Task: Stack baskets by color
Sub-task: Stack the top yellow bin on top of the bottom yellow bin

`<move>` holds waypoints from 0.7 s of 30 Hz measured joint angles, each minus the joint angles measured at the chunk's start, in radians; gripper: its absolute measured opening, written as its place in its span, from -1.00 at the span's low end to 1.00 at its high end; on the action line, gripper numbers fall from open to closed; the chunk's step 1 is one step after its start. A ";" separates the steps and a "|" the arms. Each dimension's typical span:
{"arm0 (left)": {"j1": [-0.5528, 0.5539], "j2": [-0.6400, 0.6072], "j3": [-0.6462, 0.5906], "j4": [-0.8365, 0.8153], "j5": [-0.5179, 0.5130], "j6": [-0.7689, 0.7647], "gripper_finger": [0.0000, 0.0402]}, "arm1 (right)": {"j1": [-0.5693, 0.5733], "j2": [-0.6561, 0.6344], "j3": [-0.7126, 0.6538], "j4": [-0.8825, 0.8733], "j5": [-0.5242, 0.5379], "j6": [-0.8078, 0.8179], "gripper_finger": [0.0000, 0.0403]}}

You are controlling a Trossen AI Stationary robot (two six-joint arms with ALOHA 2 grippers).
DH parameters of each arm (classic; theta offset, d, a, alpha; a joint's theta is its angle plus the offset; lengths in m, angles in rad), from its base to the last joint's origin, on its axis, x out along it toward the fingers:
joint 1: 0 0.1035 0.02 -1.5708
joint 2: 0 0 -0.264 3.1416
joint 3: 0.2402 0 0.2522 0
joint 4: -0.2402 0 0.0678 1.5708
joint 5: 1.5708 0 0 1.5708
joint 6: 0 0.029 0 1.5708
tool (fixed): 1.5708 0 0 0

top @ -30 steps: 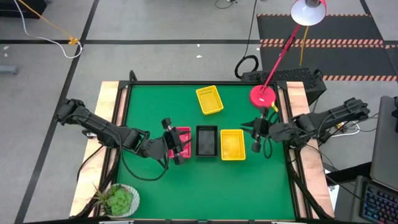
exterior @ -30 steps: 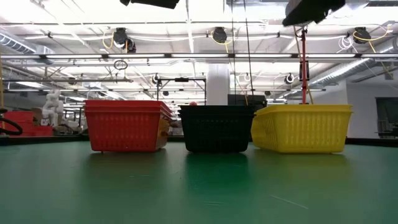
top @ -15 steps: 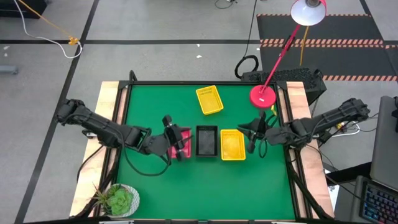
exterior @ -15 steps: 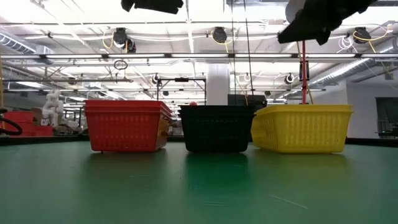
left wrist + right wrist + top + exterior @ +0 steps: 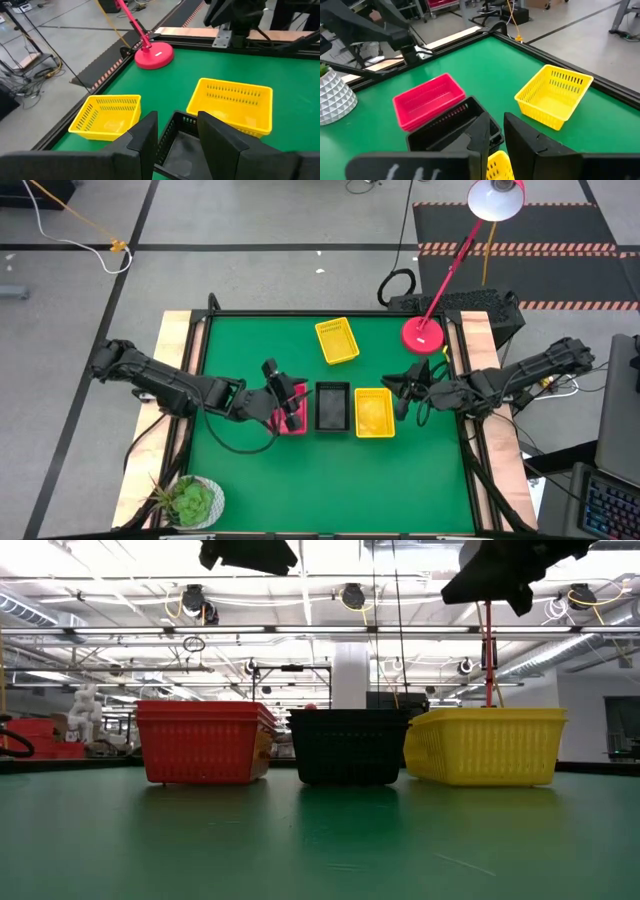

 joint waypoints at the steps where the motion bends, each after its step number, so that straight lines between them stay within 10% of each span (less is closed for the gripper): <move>1: 0.002 0.000 0.000 0.000 0.000 0.006 -0.30 | -0.003 0.000 0.000 0.000 0.000 0.002 -0.74; 21: 0.024 0.000 0.000 0.029 0.033 -0.048 -0.30 | -0.499 0.312 0.480 -0.208 -0.290 -0.132 -0.74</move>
